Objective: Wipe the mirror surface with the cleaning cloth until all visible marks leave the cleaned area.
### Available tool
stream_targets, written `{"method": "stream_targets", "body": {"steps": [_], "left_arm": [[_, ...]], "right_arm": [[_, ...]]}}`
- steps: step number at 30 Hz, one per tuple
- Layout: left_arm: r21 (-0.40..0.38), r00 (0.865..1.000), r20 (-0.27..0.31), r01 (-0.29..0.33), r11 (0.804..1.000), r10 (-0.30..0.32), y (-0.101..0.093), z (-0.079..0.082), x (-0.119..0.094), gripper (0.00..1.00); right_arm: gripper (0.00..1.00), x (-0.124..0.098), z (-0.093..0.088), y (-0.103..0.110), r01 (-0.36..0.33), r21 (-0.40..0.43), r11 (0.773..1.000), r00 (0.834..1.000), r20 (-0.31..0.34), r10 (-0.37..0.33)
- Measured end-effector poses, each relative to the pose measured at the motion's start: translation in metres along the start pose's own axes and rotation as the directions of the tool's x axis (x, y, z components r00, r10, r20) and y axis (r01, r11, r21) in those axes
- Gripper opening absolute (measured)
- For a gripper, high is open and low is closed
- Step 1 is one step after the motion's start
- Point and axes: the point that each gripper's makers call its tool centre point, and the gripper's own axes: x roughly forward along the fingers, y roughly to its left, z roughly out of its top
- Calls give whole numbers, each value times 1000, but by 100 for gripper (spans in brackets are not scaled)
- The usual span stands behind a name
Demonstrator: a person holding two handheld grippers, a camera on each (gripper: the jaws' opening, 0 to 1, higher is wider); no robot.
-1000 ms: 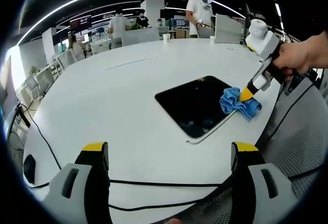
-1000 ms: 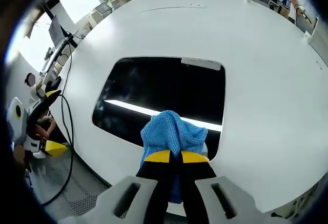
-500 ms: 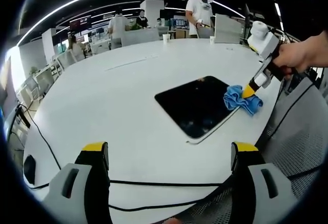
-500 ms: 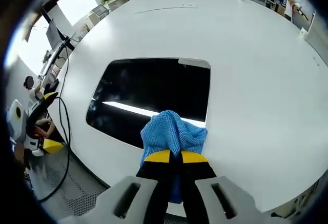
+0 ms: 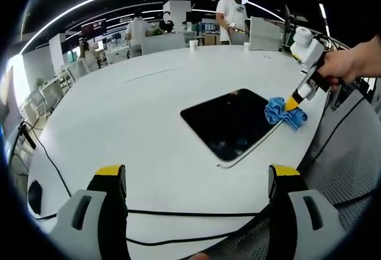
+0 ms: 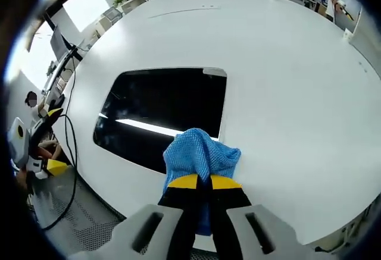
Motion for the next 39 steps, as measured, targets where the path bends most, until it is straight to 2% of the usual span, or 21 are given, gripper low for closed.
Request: {"method": "stream_targets", "body": {"steps": [15, 39], "left_arm": [[-8, 1000, -1, -1, 1000, 1, 0, 0, -1, 99], [1, 1000, -1, 26, 1000, -26, -5, 1, 1, 99]], "right_arm": [[0, 3, 3, 1, 4, 2, 1000, 1000, -11, -4], [0, 18, 43, -11, 42, -10, 999, 999, -12, -42]]}}
